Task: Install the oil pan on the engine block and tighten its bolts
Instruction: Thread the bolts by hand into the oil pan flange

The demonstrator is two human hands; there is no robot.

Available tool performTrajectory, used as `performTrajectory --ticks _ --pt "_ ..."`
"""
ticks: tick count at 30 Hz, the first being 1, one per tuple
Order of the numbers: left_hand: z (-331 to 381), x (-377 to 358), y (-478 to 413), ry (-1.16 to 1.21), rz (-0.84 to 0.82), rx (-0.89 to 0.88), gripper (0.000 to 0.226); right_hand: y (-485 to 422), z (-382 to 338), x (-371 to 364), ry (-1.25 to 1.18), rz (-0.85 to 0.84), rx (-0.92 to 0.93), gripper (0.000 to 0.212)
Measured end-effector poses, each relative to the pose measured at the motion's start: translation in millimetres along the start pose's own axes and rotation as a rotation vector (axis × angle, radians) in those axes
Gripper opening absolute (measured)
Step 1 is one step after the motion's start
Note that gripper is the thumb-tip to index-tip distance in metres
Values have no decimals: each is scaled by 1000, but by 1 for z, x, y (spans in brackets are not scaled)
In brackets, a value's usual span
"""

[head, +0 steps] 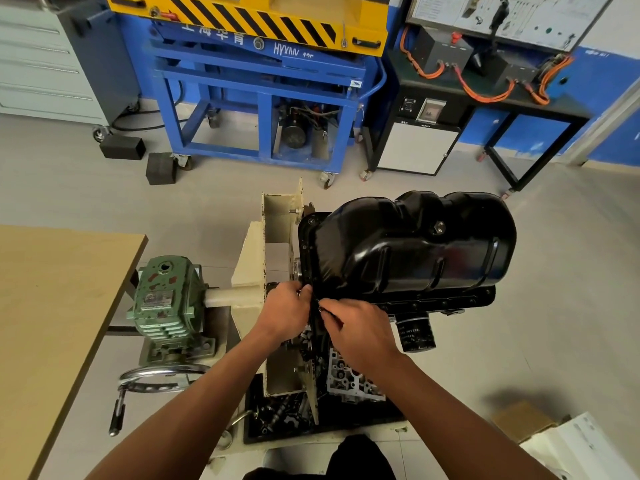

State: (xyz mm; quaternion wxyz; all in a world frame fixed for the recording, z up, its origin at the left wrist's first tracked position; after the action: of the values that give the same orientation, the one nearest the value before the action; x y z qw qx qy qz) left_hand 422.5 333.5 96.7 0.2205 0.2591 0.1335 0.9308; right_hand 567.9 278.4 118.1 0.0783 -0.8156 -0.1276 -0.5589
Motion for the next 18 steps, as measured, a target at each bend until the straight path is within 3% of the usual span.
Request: performTrajectory --ticks 11,16,18 --pt "-1 -3 2 26 9 -14 37 -6 -2 -3 91 -26 -73 25" --pt "-2 -3 2 6 25 -25 38 1 -5 -3 32 54 3 20" --pt "-3 -4 2 3 32 -21 38 2 -3 -2 38 15 29 20"
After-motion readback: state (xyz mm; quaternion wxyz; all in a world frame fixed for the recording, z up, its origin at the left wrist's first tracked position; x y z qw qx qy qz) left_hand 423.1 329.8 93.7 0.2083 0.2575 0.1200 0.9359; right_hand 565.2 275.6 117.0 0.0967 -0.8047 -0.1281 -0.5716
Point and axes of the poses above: each hand's wrist, its own y-axis away from the middle knuckle, its own x-axis out of the back of the hand, z = x × y, the point moved 1 cm from there along -y, towards the middle knuckle, and after that the axes turned 15 degrees about -z, right-handed, at the moved point
